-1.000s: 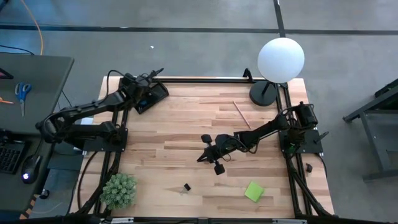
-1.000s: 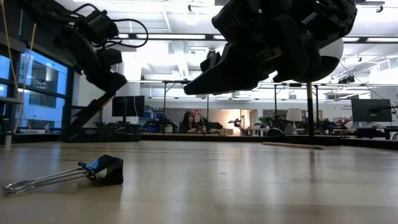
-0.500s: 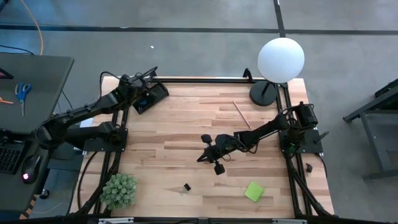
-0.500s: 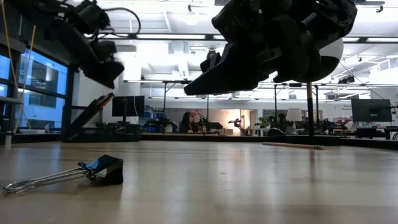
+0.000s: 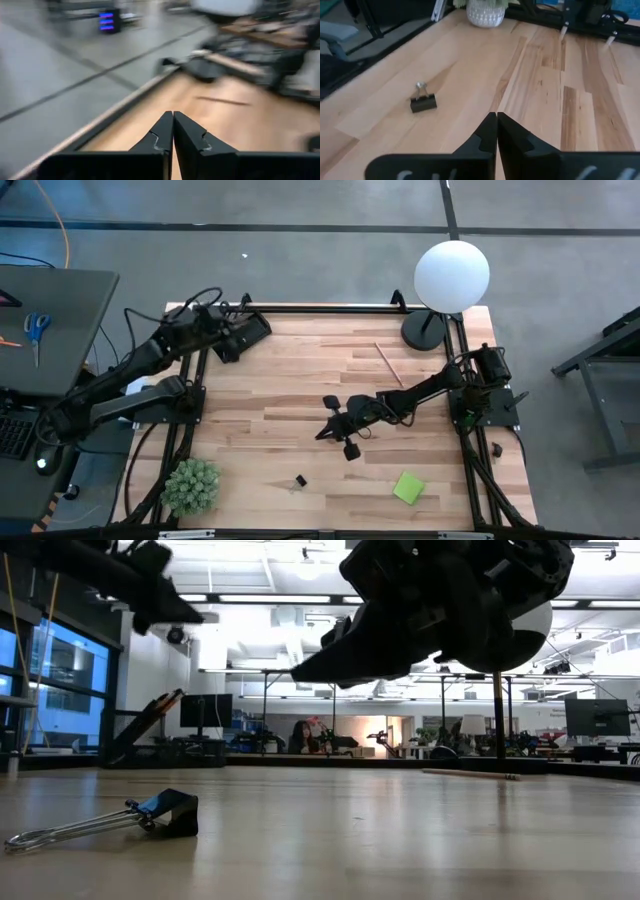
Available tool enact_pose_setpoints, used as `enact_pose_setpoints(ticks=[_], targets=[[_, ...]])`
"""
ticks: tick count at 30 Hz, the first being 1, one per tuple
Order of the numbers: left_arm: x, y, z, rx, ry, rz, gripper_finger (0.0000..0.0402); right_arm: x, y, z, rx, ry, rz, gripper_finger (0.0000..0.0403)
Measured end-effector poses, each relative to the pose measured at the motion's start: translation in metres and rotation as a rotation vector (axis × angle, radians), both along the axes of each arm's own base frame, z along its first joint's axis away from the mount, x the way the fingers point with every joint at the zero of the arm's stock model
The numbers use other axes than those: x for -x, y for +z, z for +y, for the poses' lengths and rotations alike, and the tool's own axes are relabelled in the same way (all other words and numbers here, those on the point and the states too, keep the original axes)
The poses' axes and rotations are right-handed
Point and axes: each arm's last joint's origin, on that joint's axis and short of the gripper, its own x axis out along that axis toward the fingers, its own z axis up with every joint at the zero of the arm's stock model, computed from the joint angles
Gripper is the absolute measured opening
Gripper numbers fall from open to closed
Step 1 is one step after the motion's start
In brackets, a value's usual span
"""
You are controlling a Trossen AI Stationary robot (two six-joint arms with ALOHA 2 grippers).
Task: Pick and place office supplies into organizer
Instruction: Put the black binder clip into the black desk organizer
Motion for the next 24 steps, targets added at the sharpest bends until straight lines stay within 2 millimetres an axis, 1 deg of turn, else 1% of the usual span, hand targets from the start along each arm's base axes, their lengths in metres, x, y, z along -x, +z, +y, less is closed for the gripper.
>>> enact_pose_setpoints(ticks=[4, 9, 12, 15, 18, 21, 24], targets=[[-0.011, 0.005, -0.006, 0.01, -0.2, -0.079, 0.0001, 0.0, 0.001, 0.002, -0.015, 0.002, -0.003, 0.0006], [-0.041, 0.002, -0.021, -0.025, -0.358, -0.136, 0.0, 0.001, 0.001, 0.005, -0.045, -0.012, 0.008, 0.0025], [-0.06, 0.002, -0.033, -0.054, -0.393, -0.153, 0.0001, 0.001, 0.001, 0.005, -0.079, -0.028, 0.021, 0.0051], [-0.072, 0.002, -0.048, -0.103, -0.423, -0.162, 0.0, 0.001, 0.001, 0.006, -0.125, -0.039, 0.039, 0.0084], [-0.08, 0.002, -0.064, -0.143, -0.478, -0.158, 0.0, 0.002, 0.001, 0.012, -0.139, -0.049, 0.046, 0.0117], [-0.085, 0.0, -0.082, -0.163, -0.551, -0.137, 0.0, 0.004, 0.001, 0.022, -0.101, -0.095, 0.031, 0.0145], [-0.088, -0.001, -0.099, -0.173, -0.641, -0.138, 0.0, 0.004, 0.002, 0.029, -0.061, -0.141, -0.02, 0.0165]])
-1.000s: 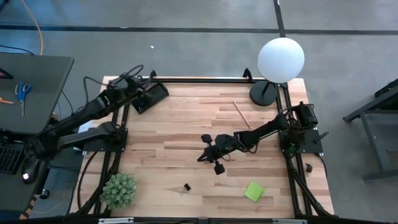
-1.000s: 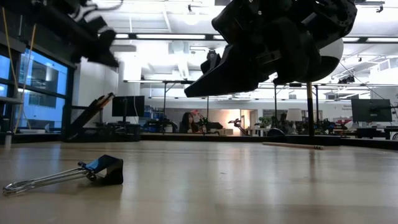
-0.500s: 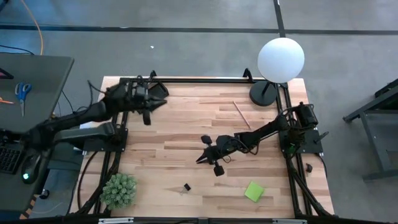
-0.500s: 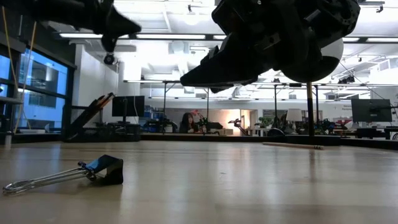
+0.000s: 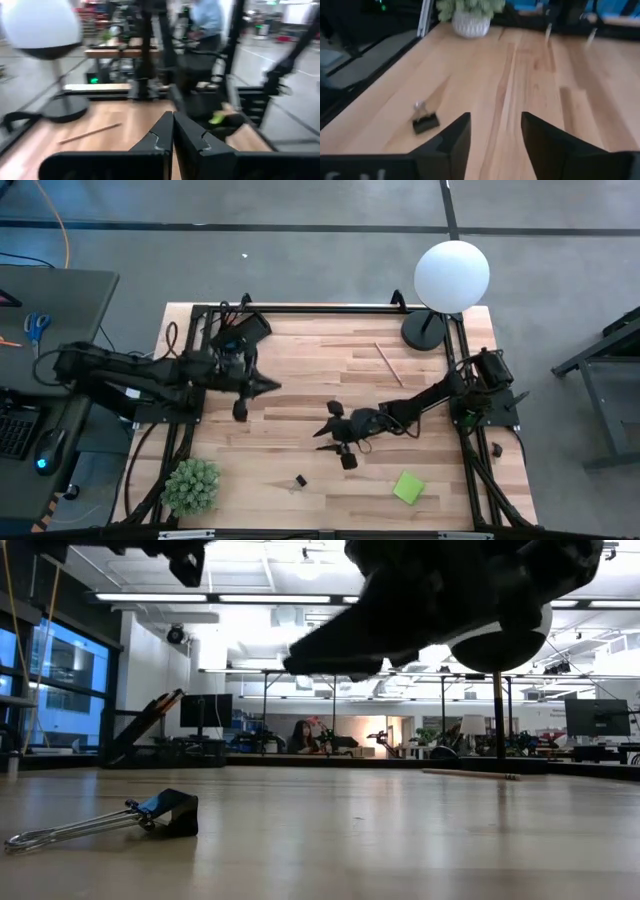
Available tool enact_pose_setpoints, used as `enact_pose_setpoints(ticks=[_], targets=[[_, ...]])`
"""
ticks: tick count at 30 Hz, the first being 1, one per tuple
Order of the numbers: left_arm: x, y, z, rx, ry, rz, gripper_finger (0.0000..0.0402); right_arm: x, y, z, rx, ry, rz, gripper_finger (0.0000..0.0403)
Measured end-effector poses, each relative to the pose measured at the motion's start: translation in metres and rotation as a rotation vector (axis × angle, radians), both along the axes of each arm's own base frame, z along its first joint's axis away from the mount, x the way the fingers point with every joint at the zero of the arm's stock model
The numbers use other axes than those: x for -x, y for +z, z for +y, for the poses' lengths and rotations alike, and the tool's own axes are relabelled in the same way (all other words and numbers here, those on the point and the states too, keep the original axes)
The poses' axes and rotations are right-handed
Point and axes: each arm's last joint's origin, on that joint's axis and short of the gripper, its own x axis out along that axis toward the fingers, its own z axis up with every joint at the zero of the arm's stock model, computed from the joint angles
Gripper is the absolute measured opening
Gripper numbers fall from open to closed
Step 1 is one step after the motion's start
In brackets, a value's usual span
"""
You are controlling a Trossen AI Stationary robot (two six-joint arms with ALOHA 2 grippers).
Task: Pick and place office supplies into organizer
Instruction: Put the black binder clip into the black desk organizer
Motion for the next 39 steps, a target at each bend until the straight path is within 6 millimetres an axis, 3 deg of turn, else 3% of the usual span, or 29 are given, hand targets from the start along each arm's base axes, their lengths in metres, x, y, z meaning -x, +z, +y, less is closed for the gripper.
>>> enact_pose_setpoints(ticks=[5, 13, 17, 22, 30, 39], targets=[[-0.006, -0.015, -0.03, 0.006, -0.095, -0.091, 0.0, -0.013, 0.003, 0.012, 0.005, 0.014, -0.077, 0.018], [0.0, -0.052, -0.052, 0.047, -0.104, -0.073, 0.0, -0.046, -0.015, 0.031, -0.003, 0.124, 0.043, 0.0173], [0.003, -0.058, -0.063, 0.083, -0.168, -0.042, 0.0, -0.062, -0.021, 0.044, 0.003, 0.16, 0.074, 0.0179], [0.004, -0.064, -0.076, 0.043, -0.229, -0.014, 0.0, -0.075, -0.031, 0.061, 0.045, 0.192, 0.159, 0.0214], [-0.003, -0.08, -0.084, 0.014, -0.251, 0.072, 0.0001, -0.081, -0.044, 0.067, 0.07, 0.206, 0.255, 0.028], [-0.014, -0.095, -0.088, 0.034, -0.234, 0.087, 0.0001, -0.073, -0.05, 0.072, 0.06, 0.275, 0.304, 0.0267]])
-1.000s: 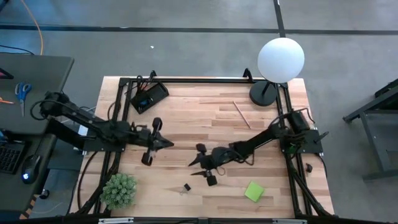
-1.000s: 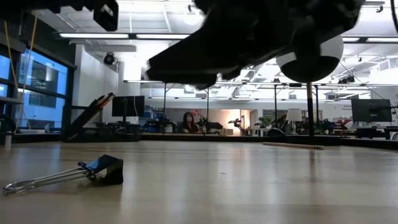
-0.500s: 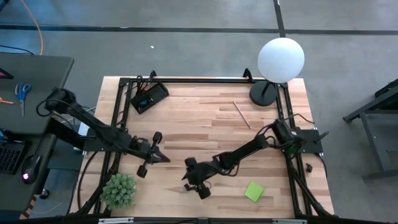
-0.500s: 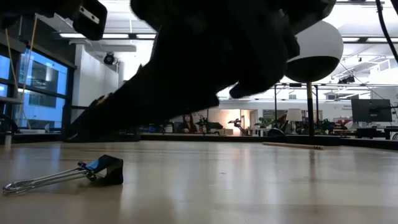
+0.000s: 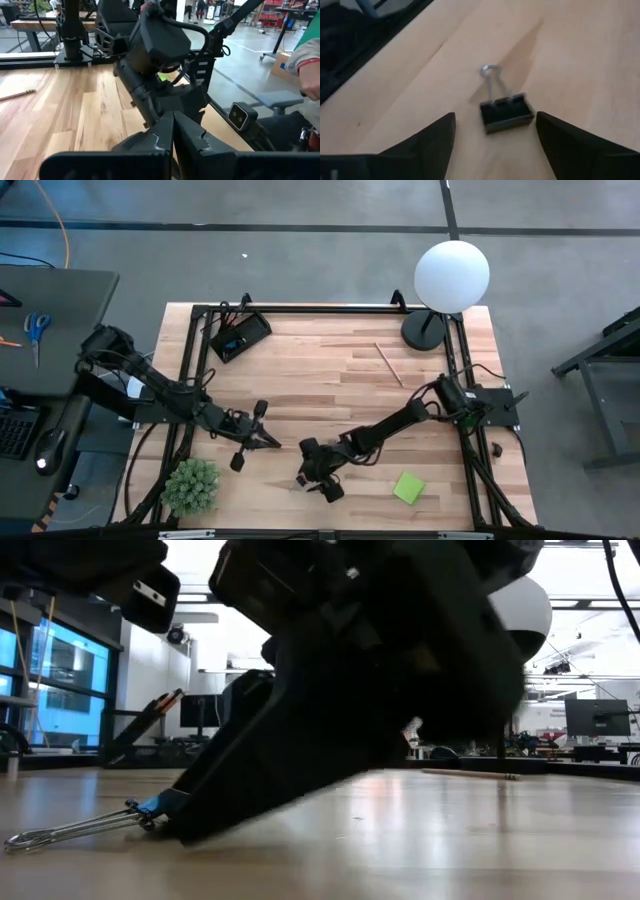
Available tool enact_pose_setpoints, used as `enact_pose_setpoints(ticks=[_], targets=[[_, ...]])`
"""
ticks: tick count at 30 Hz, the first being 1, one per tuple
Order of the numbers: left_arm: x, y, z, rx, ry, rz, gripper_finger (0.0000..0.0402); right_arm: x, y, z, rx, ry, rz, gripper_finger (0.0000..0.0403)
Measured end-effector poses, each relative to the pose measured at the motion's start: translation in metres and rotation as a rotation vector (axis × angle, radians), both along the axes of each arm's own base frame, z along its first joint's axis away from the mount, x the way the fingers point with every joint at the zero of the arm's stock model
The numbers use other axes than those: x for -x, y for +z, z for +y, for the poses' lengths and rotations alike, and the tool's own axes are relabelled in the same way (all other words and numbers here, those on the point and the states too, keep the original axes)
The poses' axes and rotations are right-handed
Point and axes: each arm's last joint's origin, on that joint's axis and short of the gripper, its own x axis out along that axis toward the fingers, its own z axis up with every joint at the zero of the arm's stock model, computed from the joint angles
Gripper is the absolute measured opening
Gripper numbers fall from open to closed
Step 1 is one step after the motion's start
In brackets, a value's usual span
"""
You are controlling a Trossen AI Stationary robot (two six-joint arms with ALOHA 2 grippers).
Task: Pick and place office supplies into organizer
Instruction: Put the black binder clip into the black desk organizer
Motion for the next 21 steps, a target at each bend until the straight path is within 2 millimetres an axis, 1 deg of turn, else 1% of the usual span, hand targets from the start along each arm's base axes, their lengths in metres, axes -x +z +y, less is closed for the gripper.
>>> enact_pose_setpoints(ticks=[7, 15, 21], targets=[[-0.005, -0.0033, -0.0021, 0.013, 0.004, -0.03, 0.0001, 0.003, 0.0002, 0.0085, 0.081, -0.012, -0.048, 0.0237], [-0.0057, -0.0029, -0.0023, 0.017, 0.005, -0.042, 0.0001, 0.002, 0.0018, 0.0092, 0.075, -0.012, -0.069, 0.0198], [-0.0059, -0.0015, -0.0023, 0.017, 0.005, -0.057, 0.0001, 0.002, 0.0019, 0.0093, 0.075, -0.011, -0.071, 0.0177]])
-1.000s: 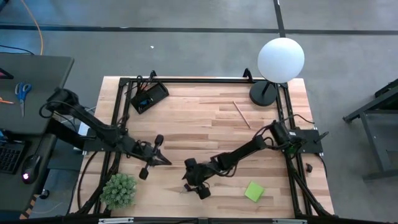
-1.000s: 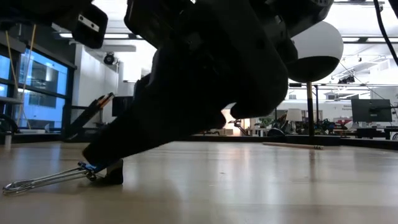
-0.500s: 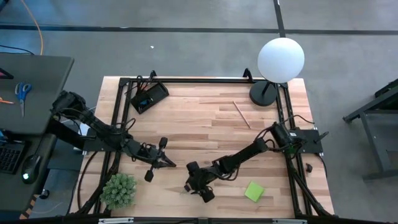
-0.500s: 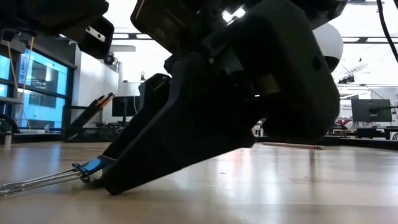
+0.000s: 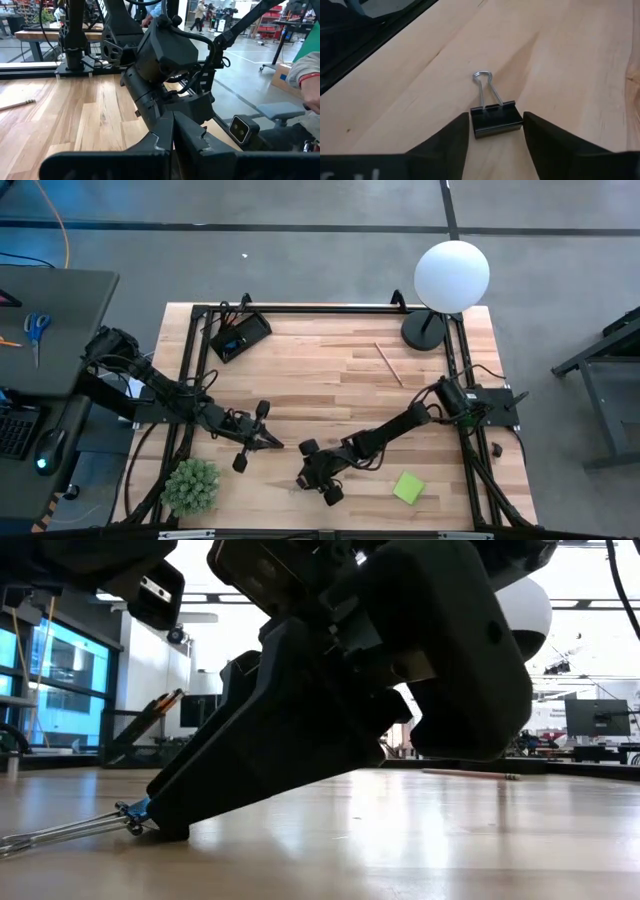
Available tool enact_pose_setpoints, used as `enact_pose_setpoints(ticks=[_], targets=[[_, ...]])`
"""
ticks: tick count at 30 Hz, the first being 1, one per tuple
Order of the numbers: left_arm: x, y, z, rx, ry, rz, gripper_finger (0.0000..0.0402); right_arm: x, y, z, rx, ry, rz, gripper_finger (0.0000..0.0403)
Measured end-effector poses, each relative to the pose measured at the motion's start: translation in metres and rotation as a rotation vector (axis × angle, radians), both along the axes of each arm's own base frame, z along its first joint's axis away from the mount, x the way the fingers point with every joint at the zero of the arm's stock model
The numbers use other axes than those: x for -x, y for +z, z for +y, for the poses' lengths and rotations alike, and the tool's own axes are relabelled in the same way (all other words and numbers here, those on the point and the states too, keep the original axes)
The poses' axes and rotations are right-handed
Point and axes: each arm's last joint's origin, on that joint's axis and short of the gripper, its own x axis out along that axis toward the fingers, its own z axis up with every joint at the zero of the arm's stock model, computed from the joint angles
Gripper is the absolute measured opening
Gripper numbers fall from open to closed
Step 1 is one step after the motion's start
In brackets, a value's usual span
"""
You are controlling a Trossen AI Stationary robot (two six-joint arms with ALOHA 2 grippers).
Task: Pick and place office supplies into organizer
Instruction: Put the black binder clip into the black desk organizer
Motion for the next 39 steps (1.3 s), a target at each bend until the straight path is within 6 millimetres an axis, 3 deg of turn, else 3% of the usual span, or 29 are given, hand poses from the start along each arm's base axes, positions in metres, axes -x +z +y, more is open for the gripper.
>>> enact_pose_setpoints(ticks=[23, 30, 36, 39], targets=[[0.0, 0.001, 0.0, 0.006, 0.0, -0.012, 0.0001, -0.002, 0.002, 0.0, -0.004, -0.041, -0.024, 0.0149], [0.008, 0.029, 0.001, 0.076, -0.078, -0.17, 0.0001, -0.004, 0.003, -0.006, -0.011, -0.061, -0.024, 0.013], [0.029, 0.057, 0.008, 0.107, -0.164, -0.258, 0.0001, -0.011, 0.005, -0.023, -0.007, -0.098, -0.031, 0.0136], [0.043, 0.069, 0.014, 0.118, -0.164, -0.291, 0.0001, -0.016, 0.018, -0.037, 0.027, -0.122, -0.082, 0.0137]])
